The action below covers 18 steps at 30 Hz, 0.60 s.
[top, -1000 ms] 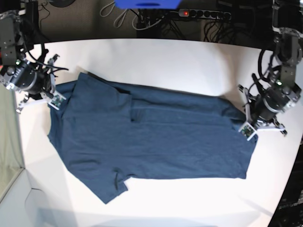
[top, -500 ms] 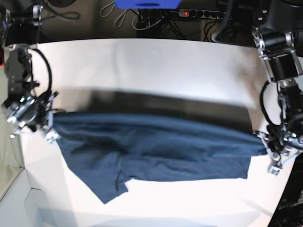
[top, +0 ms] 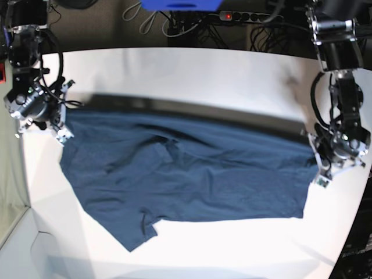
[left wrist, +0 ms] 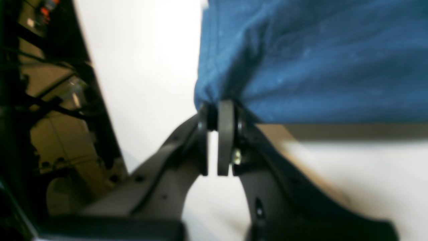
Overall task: Layout the t-shirt on the table in an organized manner, then fold the t-shirt properly
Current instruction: 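Lift the shirt with both grippers and pull it back toward the arms, then lay the shirt flat and drag its edge taut with both grippers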
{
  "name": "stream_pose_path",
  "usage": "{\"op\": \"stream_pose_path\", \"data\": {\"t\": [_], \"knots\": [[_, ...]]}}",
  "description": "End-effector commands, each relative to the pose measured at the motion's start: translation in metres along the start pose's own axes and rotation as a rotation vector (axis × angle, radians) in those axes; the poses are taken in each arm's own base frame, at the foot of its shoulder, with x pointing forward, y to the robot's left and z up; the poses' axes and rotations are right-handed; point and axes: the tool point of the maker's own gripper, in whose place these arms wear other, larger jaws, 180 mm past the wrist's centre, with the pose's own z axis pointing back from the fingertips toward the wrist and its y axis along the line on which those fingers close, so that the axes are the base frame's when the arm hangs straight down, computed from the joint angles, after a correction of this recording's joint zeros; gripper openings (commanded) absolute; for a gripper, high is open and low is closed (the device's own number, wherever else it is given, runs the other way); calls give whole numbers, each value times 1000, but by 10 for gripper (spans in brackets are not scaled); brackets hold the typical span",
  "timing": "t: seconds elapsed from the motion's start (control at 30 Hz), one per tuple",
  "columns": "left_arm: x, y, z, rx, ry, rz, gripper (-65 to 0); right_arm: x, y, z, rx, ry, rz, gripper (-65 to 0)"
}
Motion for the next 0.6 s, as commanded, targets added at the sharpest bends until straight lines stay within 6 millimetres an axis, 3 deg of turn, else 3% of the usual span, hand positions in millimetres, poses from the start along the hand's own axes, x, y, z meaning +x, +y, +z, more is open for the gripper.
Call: {"op": "stream_pose_path", "data": {"t": [0.0, 0.17, 0.27, 0.4, 0.57], "knots": [[8, 16, 9, 47, -30, -4, -650, 0, -18, 7, -51, -8, -7, -650], [-33, 19, 17, 68, 12, 55, -650, -38, -34, 13, -94, 29, -186, -650], [-53, 12, 19, 59, 35, 93, -650, -59, -31, 15, -100, 55, -277, -650], [-79, -3, 20, 40, 78, 106, -650, -76, 0, 10, -51, 49, -346, -650], [-109, -30, 25, 0, 135, 91, -650, -79, 48, 5, 32, -2, -388, -650]]}}
